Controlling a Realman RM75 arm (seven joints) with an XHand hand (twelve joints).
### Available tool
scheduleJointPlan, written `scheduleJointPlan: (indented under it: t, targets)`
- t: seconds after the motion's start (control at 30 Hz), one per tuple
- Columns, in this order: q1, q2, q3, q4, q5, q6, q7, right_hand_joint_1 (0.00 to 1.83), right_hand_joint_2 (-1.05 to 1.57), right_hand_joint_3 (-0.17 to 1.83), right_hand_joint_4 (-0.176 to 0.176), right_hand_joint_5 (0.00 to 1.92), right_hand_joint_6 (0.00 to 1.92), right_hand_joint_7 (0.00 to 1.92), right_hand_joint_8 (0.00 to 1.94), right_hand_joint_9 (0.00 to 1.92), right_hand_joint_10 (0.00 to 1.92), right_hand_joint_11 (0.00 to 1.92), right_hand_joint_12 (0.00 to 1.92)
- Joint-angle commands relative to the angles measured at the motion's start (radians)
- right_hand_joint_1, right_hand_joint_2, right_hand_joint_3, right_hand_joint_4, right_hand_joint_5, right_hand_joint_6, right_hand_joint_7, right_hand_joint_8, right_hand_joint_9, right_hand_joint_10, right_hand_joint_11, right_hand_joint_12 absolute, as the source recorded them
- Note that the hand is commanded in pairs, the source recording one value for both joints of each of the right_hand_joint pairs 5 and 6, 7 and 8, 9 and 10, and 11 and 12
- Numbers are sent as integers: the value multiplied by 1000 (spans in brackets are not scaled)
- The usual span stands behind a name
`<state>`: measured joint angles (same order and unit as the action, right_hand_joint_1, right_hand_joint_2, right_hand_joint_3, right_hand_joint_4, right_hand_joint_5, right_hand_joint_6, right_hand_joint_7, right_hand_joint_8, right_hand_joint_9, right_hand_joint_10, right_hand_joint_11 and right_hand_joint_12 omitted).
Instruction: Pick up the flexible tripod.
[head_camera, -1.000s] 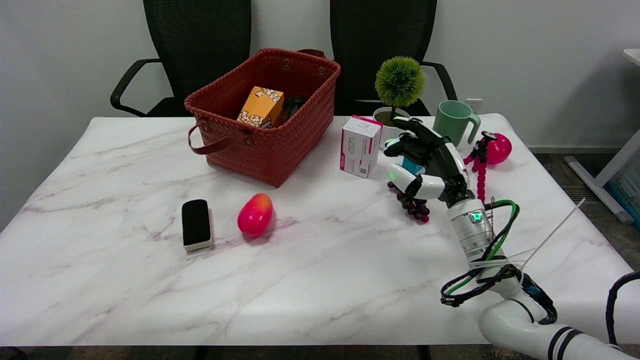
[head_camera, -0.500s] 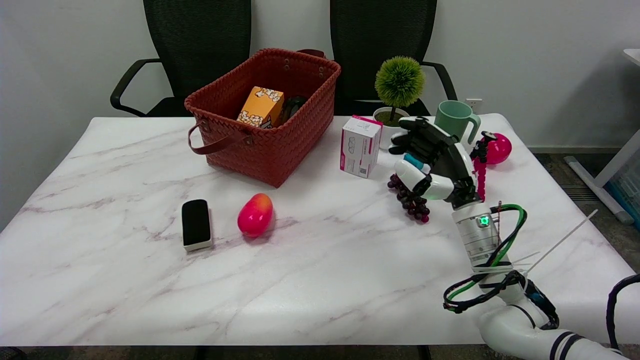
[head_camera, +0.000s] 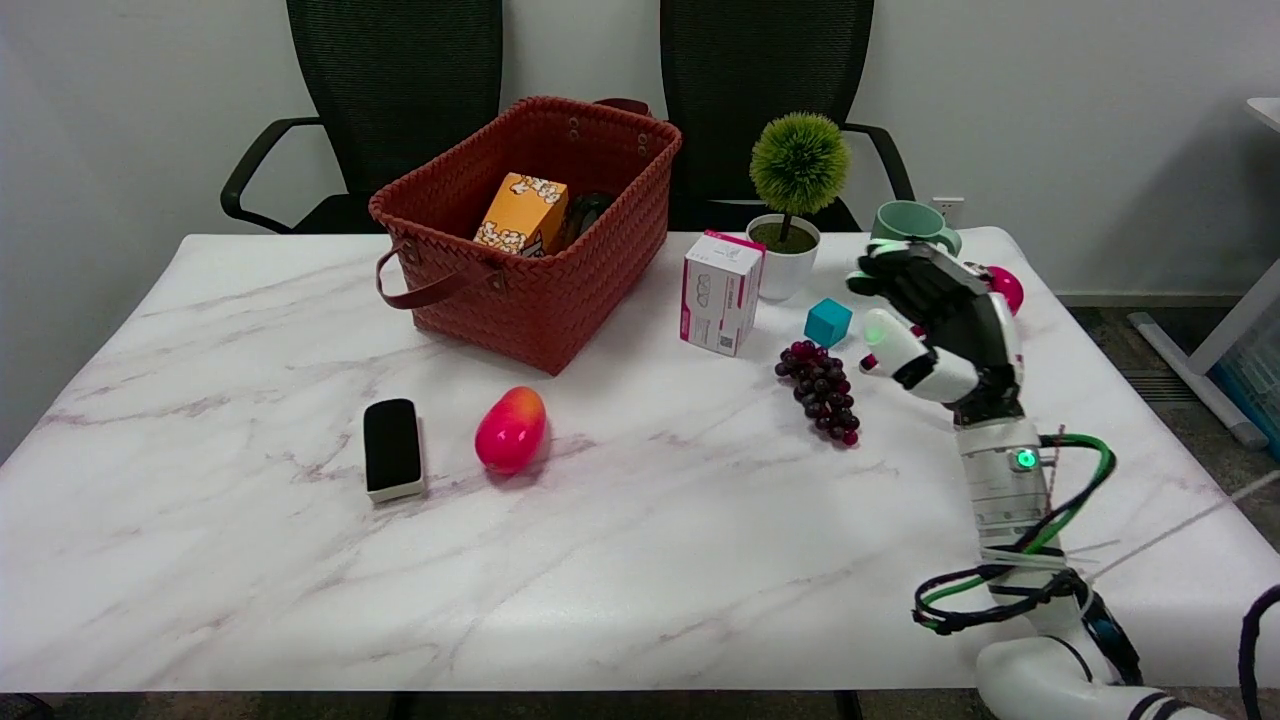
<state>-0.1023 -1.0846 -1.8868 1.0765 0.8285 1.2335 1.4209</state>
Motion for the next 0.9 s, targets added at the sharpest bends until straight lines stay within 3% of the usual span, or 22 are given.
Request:
scheduleJointPlan:
  t: [0.03,0.6,0.9]
  targets:
    - [-155,-50,177,-42,159,137,-38,1126,298,930,0,833,833,657,657,639,639,717,717]
    - [-117,-38,238,-131,237,182,-58,1118,303,951,0,760,760,661,661,633,633,702,702]
    - [-46,-7,226,-222,238,96,-59,1113,279,951,0,749,749,660,660,628,628,692,692]
